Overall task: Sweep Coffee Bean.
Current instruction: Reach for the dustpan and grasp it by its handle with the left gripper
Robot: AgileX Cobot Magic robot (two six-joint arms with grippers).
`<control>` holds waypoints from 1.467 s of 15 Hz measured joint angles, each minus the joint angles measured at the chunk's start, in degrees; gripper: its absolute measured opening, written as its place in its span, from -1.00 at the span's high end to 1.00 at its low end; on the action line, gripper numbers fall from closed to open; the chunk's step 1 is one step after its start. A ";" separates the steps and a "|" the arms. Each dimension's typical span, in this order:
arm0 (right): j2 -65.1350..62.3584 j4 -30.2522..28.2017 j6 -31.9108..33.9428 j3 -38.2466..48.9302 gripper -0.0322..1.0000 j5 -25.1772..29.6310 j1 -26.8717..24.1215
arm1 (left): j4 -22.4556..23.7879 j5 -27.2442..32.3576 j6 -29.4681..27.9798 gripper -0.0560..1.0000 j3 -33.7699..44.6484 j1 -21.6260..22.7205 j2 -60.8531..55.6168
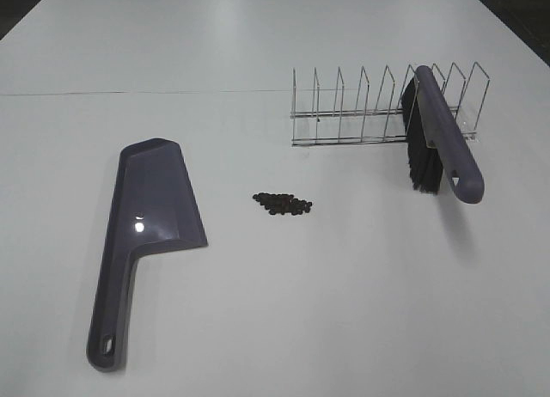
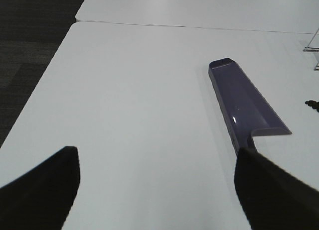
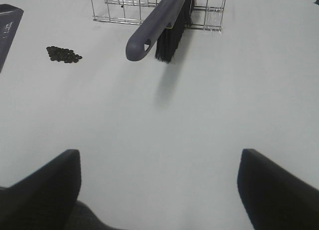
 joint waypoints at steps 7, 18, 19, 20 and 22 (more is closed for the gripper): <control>0.00 0.00 0.00 0.00 -0.52 0.00 0.00 | 0.00 0.00 -0.06 -0.58 0.00 0.00 0.00; 0.00 0.00 0.00 0.00 -0.52 0.00 0.00 | 0.00 0.00 0.00 -0.56 0.00 0.00 0.00; 0.00 0.00 0.00 0.00 -0.52 0.00 0.00 | 0.00 0.00 0.00 -0.55 0.00 0.00 0.00; 0.00 0.00 0.00 0.00 -0.52 0.00 0.00 | 0.00 0.00 0.00 -0.55 0.00 0.00 0.00; 0.00 0.00 0.00 0.00 -0.52 0.00 0.00 | 0.00 0.00 -0.06 -0.55 0.00 0.00 0.00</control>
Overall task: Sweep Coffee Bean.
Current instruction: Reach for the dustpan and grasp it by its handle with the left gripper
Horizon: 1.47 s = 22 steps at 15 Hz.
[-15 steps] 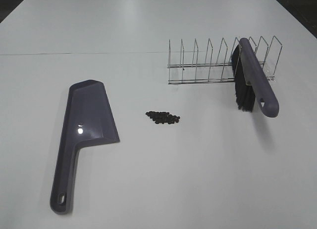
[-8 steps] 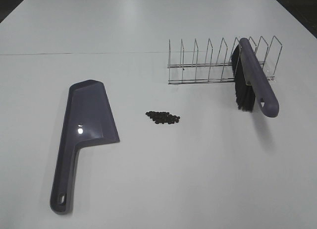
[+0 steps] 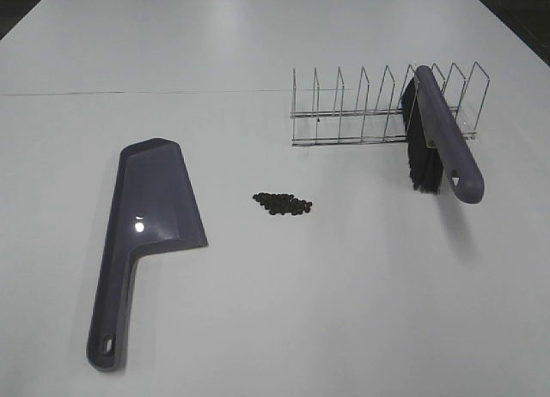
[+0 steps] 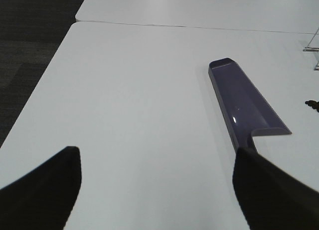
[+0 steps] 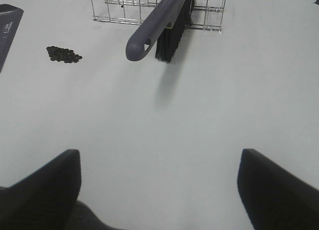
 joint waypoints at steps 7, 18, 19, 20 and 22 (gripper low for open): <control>0.00 0.00 0.00 0.00 -0.52 0.00 0.00 | 0.00 0.00 0.06 -0.55 0.00 0.00 0.00; 0.00 0.00 0.00 0.00 -0.52 0.00 0.00 | 0.00 0.00 0.00 -0.54 0.00 0.00 0.00; 0.00 0.00 0.00 0.00 -0.52 0.00 0.00 | 0.00 0.00 0.00 -0.54 0.00 0.00 0.00; 0.00 0.00 0.00 0.00 -0.52 0.00 0.00 | 0.00 0.00 0.00 -0.54 0.00 0.00 0.00; 0.00 0.00 0.00 0.00 -0.52 0.00 0.00 | 0.00 0.00 0.00 -0.54 0.00 0.00 0.00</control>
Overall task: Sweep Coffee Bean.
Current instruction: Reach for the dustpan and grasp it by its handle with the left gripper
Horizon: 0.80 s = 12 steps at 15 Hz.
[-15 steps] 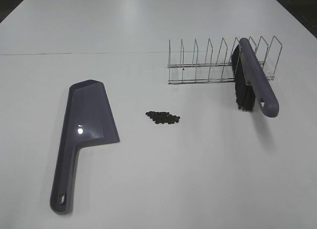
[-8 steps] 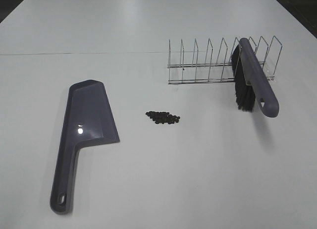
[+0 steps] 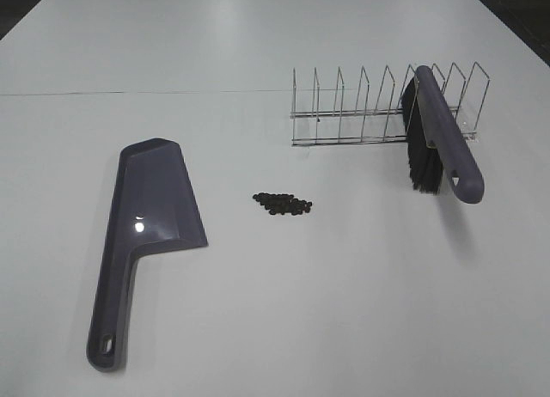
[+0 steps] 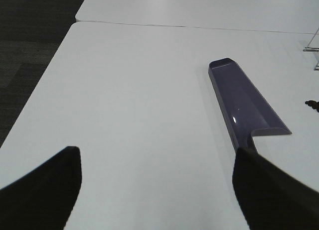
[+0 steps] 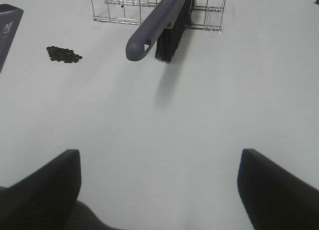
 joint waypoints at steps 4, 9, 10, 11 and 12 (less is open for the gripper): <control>0.00 0.00 0.00 0.00 -0.52 0.00 0.00 | 0.46 0.00 -0.69 -0.54 0.00 0.00 3.04; 0.00 0.00 0.00 0.00 -0.52 0.00 0.00 | 1.03 0.00 -2.18 -0.54 0.00 0.00 12.72; 0.00 0.00 0.00 0.00 -0.52 0.00 0.00 | 1.09 0.00 -2.35 -0.54 0.00 0.00 15.07; 0.00 0.00 0.00 0.00 -0.52 0.00 0.00 | 1.09 0.00 -2.35 -0.54 0.00 0.00 17.13; 0.00 0.00 0.00 0.00 -0.52 0.00 0.00 | 1.09 0.00 -2.64 -0.54 0.00 0.00 19.19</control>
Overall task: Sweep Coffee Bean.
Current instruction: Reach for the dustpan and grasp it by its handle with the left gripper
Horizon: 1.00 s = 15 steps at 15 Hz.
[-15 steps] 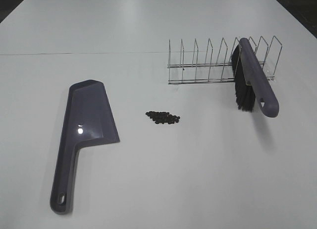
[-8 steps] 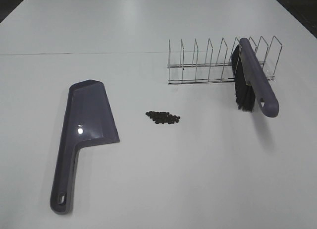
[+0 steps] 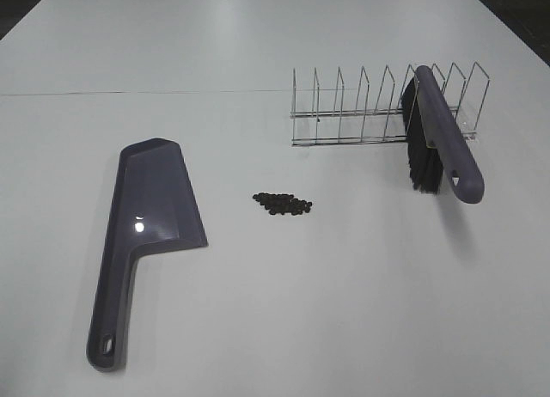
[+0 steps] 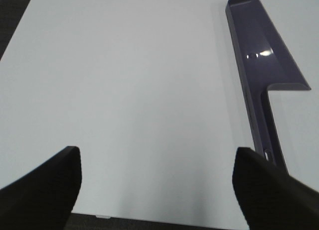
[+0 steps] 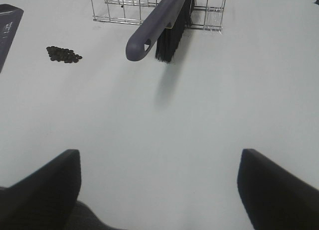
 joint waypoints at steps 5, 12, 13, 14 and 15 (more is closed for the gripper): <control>0.00 0.00 0.00 0.00 -0.52 0.00 0.00 | 0.29 -0.11 -1.03 -0.54 0.00 0.00 10.66; 0.00 0.00 0.00 0.00 -0.52 0.00 0.00 | 0.29 -0.11 -1.38 -0.54 0.00 0.00 22.40; 0.00 0.00 0.00 0.00 -0.52 0.00 0.00 | 0.29 -0.11 -1.95 -0.54 0.00 0.00 23.72; 0.00 0.00 0.00 0.00 -0.52 0.00 0.00 | 0.40 -0.17 -2.58 -0.54 0.00 0.00 24.92; 0.00 0.00 0.00 0.00 -0.52 0.00 0.00 | 0.46 -0.17 -3.27 -0.54 0.00 0.00 26.30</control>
